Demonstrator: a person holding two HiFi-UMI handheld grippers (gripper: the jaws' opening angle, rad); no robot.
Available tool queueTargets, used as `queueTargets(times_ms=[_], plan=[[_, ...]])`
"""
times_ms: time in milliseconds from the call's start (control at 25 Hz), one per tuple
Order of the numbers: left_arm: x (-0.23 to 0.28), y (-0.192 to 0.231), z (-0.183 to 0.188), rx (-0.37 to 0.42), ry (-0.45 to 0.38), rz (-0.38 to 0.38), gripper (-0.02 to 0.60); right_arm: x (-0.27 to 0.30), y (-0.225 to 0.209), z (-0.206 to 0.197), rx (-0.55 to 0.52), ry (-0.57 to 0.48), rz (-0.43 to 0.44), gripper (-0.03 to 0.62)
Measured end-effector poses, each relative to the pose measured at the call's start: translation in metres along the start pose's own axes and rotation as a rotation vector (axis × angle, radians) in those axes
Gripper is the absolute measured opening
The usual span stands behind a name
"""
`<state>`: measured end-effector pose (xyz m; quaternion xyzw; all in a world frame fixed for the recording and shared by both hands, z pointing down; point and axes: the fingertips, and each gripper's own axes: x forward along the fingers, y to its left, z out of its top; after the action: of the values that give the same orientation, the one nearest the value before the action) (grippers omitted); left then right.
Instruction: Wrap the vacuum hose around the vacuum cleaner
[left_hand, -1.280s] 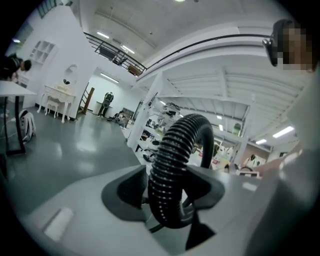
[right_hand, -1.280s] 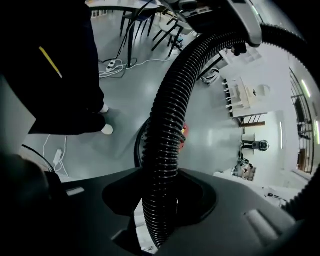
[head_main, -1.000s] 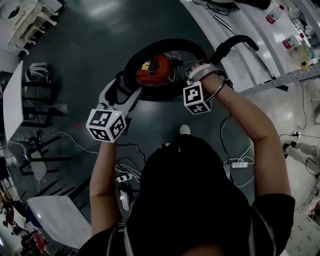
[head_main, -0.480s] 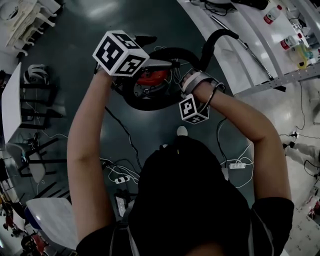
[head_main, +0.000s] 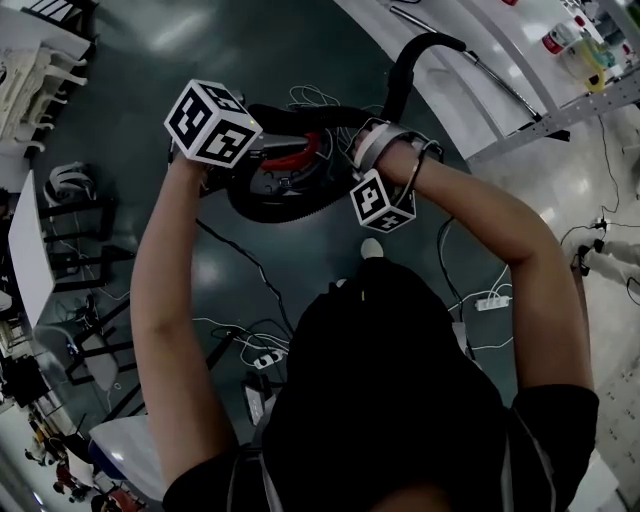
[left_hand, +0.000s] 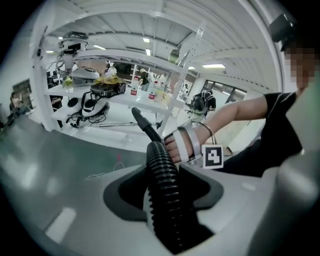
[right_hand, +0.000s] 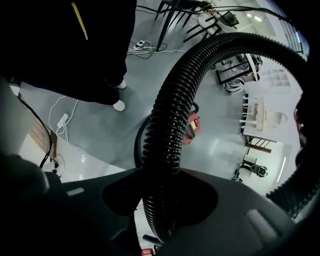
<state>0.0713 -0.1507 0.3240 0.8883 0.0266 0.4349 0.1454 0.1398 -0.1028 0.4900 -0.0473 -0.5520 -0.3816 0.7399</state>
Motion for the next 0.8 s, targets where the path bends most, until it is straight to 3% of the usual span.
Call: queueTargets(times_ms=[400, 560, 640, 800], plan=[[-0.021, 0.01, -0.031, -0.229, -0.206, 0.032, 0.179, 0.007, -0.012, -0.006, -0.068, -0.014, -0.04, 0.163], [-0.029, 0.005, -0.06, -0.301, -0.238, 0.053, 0.178, 0.005, -0.019, 0.0, -0.137, -0.018, -0.07, 0.163], [-0.034, 0.003, -0.074, -0.332, -0.271, 0.079, 0.178, 0.005, -0.023, 0.003, -0.168, -0.025, -0.091, 0.163], [-0.053, 0.008, -0.098, -0.439, -0.42, 0.17, 0.176, 0.005, -0.036, 0.005, -0.202, -0.032, -0.133, 0.163]])
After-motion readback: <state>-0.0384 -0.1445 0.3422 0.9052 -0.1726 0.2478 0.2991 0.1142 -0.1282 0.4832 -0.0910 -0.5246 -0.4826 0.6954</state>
